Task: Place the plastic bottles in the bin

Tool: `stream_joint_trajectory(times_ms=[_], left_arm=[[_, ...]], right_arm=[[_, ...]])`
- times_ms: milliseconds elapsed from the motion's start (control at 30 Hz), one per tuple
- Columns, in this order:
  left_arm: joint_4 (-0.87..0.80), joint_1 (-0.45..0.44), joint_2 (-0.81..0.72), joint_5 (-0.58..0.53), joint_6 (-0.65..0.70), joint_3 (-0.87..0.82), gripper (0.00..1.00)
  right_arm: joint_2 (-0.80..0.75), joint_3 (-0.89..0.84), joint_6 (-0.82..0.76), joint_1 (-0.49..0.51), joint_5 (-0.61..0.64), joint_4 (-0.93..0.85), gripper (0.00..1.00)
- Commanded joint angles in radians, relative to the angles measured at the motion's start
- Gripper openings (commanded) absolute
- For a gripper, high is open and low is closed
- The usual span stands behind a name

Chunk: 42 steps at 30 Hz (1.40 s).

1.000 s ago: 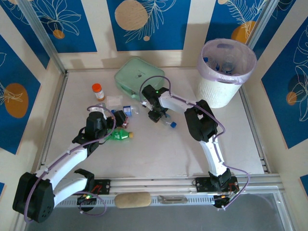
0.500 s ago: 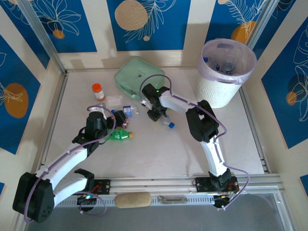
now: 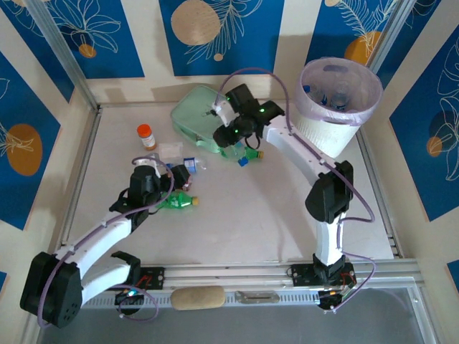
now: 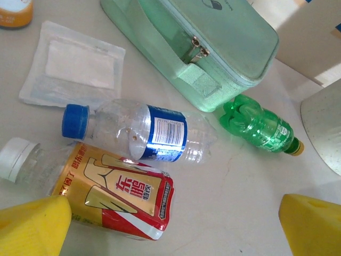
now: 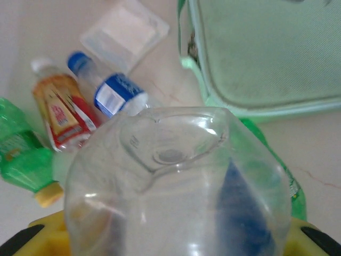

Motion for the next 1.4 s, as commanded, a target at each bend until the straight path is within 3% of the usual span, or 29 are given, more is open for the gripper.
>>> stream_joint_trajectory(times_ms=[0,167,400,633,867,1033,1367], left_arm=[[0.046,0.012,0.016,0.050,-0.008,0.006,1.00],[0.045,0.012,0.073,0.135,0.017,0.040,1.00],[0.070,0.008,0.172,0.261,0.022,0.084,1.00],[0.105,0.000,0.179,0.269,0.008,0.072,1.00],[0.111,-0.010,0.179,0.268,0.003,0.063,1.00],[0.110,-0.013,0.166,0.261,0.004,0.059,1.00],[0.084,-0.015,0.129,0.242,0.015,0.051,1.00]], right_arm=[[-0.039,0.065,0.097,-0.055,-0.035,0.009,0.37],[-0.050,0.195,0.139,-0.132,0.057,-0.015,0.37],[-0.061,0.379,0.173,-0.279,0.079,0.005,0.38],[-0.034,0.515,0.278,-0.483,0.061,0.055,0.39],[0.004,0.542,0.427,-0.644,0.024,0.113,0.39],[0.044,0.544,0.478,-0.697,-0.009,0.100,0.38],[0.105,0.466,0.487,-0.703,0.014,0.076,0.38]])
